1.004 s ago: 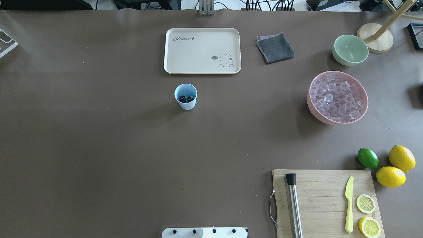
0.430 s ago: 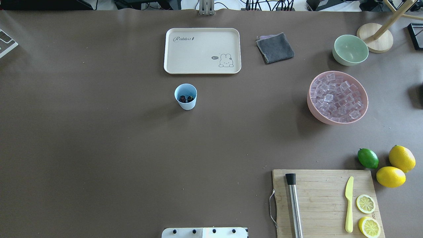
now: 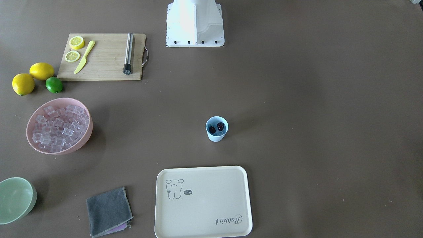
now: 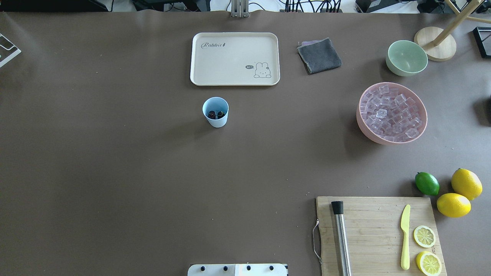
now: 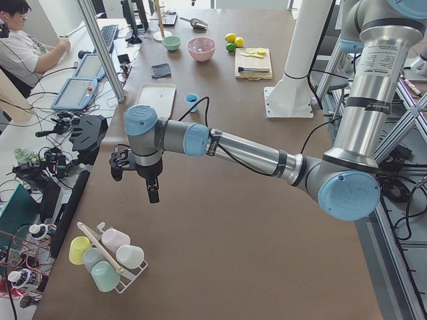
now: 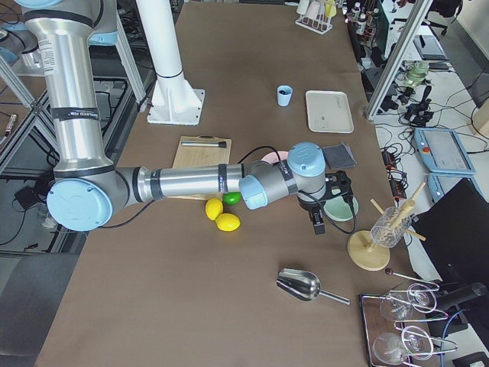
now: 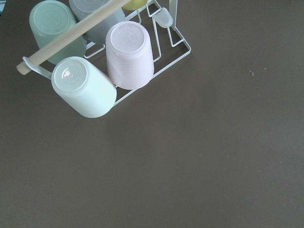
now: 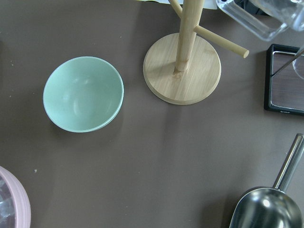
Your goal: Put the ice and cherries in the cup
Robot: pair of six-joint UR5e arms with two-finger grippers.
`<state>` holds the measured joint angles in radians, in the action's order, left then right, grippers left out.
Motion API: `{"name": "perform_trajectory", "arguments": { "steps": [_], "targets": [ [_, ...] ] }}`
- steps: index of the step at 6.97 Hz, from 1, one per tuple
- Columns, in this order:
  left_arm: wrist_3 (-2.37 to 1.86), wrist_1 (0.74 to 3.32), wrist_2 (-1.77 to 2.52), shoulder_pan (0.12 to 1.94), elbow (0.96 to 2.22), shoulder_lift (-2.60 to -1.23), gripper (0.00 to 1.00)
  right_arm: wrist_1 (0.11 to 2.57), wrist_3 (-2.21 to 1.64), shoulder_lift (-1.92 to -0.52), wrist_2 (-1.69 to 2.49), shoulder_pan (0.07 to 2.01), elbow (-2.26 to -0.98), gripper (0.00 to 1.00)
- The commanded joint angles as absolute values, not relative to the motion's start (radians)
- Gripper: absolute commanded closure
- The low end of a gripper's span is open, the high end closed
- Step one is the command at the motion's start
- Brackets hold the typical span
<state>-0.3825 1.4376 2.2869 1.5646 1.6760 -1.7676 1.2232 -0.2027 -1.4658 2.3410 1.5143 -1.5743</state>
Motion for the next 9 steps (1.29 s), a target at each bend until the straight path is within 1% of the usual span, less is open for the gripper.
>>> {"name": "perform_trajectory", "arguments": {
  "steps": [1, 2, 3, 5, 7, 8, 9],
  "targets": [
    [-0.376, 1.576, 2.273, 1.565, 1.720, -1.695, 0.02, 1.223, -0.202, -1.479, 2.341, 1.516, -1.578, 0.00],
    [-0.374, 1.595, 2.273, 1.543, 1.692, -1.674, 0.02, 1.223, -0.204, -1.485, 2.339, 1.516, -1.578, 0.00],
    [-0.379, 1.591, 2.289, 1.537, 1.625, -1.692, 0.02, 1.223, -0.204, -1.489, 2.339, 1.514, -1.577, 0.00],
    [-0.367, 1.595, 2.299, 1.534, 1.617, -1.689, 0.02, 1.223, -0.204, -1.491, 2.338, 1.514, -1.568, 0.00],
    [-0.368, 1.580, 2.296, 1.534, 1.533, -1.695, 0.02, 1.236, -0.206, -1.518, 2.341, 1.516, -1.562, 0.00],
    [-0.367, 1.580, 2.296, 1.534, 1.531, -1.686, 0.02, 1.245, -0.206, -1.532, 2.339, 1.516, -1.560, 0.00],
    [-0.367, 1.580, 2.296, 1.534, 1.522, -1.677, 0.02, 1.314, -0.207, -1.526, 2.347, 1.514, -1.562, 0.00]
  ]
}}
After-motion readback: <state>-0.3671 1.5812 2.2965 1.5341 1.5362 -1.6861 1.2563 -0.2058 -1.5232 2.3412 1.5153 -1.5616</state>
